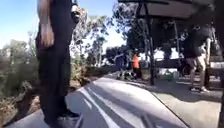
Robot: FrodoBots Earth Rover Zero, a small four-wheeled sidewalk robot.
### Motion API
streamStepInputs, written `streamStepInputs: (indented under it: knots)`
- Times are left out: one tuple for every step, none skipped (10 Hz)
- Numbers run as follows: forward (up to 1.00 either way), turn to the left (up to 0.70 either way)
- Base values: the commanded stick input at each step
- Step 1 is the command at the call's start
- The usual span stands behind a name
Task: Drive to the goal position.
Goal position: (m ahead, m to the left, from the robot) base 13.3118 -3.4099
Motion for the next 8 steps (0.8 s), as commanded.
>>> streamStepInputs:
  knots:
    - [0.98, -0.16]
    - [0.98, 0.00]
    - [0.98, 0.00]
    - [0.98, 0.00]
    - [0.98, 0.00]
    - [0.97, 0.00]
    - [0.97, 0.00]
    - [0.98, 0.00]
